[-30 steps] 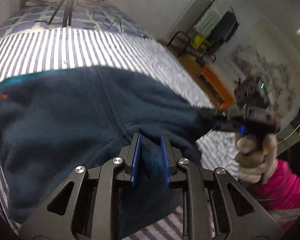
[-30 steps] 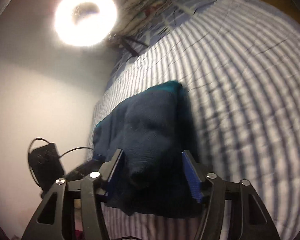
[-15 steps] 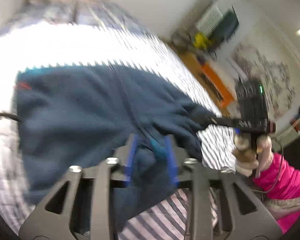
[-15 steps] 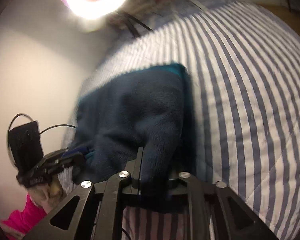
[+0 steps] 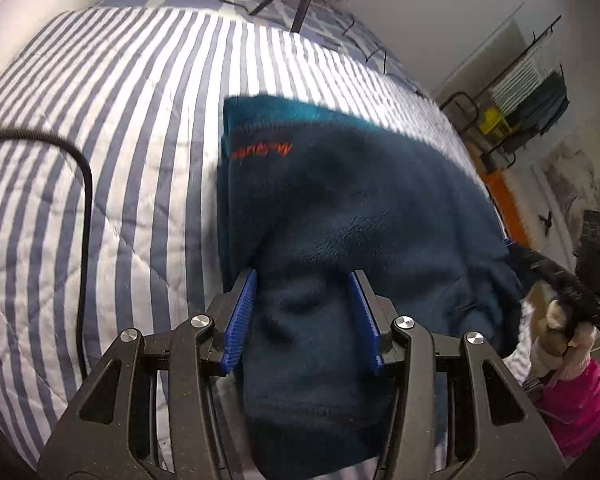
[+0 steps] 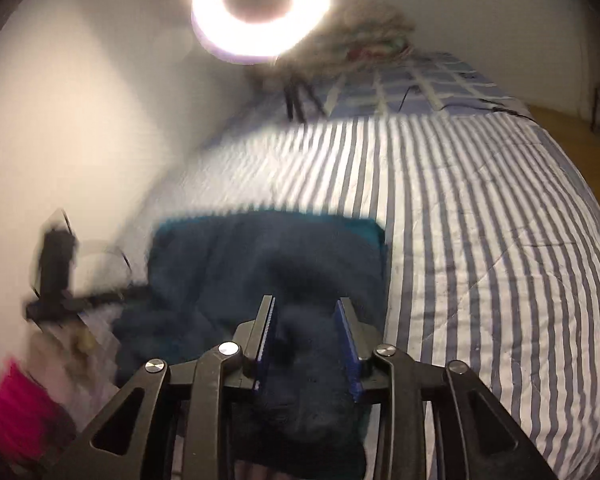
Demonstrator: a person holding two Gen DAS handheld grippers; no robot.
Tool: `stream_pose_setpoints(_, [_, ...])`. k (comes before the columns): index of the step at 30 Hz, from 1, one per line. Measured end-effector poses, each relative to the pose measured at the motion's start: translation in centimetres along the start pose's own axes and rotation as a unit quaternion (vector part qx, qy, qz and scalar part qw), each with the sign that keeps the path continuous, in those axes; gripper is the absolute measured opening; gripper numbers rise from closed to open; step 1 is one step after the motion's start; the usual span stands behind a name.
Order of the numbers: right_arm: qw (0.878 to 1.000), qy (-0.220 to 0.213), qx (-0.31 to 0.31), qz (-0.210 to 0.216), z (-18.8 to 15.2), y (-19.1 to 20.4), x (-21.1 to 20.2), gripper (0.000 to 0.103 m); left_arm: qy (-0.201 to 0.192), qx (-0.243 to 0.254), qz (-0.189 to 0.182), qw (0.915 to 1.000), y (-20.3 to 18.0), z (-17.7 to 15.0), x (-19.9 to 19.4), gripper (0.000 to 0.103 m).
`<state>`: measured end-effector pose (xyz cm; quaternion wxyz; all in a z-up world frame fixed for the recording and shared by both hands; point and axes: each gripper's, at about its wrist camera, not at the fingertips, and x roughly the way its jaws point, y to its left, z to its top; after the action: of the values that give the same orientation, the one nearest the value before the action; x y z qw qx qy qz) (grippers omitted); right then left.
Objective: Fold large clothes
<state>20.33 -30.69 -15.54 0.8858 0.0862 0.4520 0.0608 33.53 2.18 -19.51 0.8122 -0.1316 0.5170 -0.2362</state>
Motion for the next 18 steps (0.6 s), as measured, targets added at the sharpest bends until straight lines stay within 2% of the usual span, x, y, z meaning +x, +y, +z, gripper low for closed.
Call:
stream_pose_setpoints(2, [0.998, 0.054, 0.010, -0.006, -2.1, -0.6, 3.1, 0.030, 0.001, 0.002, -0.001, 1.0000, 0.0, -0.5, 0.1, 0.049])
stream_pose_setpoints(4, [0.999, 0.047, 0.026, 0.004, -3.3, -1.4, 3.7, 0.029, 0.004, -0.001, -0.002, 1.0000, -0.2, -1.0, -0.4, 0.049])
stream_pose_setpoints(7, [0.998, 0.042, 0.044, 0.026, -2.4, -2.1, 1.9, 0.030, 0.002, -0.027, -0.006, 0.9996, 1.1, -1.4, -2.1, 0.050])
stream_pose_setpoints(9, [0.997, 0.022, 0.057, 0.044, -2.1, -2.9, 0.1, 0.042, -0.006, -0.066, -0.027, 0.9974, 2.7, -1.9, -3.9, 0.055])
stream_pose_setpoints(10, [0.997, 0.014, 0.066, 0.048, -2.1, -3.4, -0.6, 0.059, -0.009, -0.094, -0.046, 0.9945, 3.6, -2.1, -4.6, 0.068])
stream_pose_setpoints(11, [0.995, -0.001, 0.084, 0.060, -2.3, -4.3, -1.7, 0.072, -0.012, -0.117, -0.065, 0.9909, 4.2, -2.3, -5.0, 0.076])
stream_pose_setpoints(13, [0.990, -0.010, 0.112, 0.080, -2.6, -5.6, -2.5, 0.079, -0.011, -0.168, -0.111, 0.9794, 5.9, -2.9, -5.6, 0.077])
stream_pose_setpoints(16, [0.987, 0.013, 0.135, 0.091, -3.2, -7.0, -1.7, 0.083, 0.012, -0.247, -0.153, 0.9569, 8.6, -3.7, -4.8, 0.077])
stream_pose_setpoints(18, [0.981, 0.028, 0.161, 0.109, -3.9, -8.1, -0.7, 0.083, 0.021, -0.281, -0.183, 0.9418, 9.7, -4.4, -4.3, 0.077])
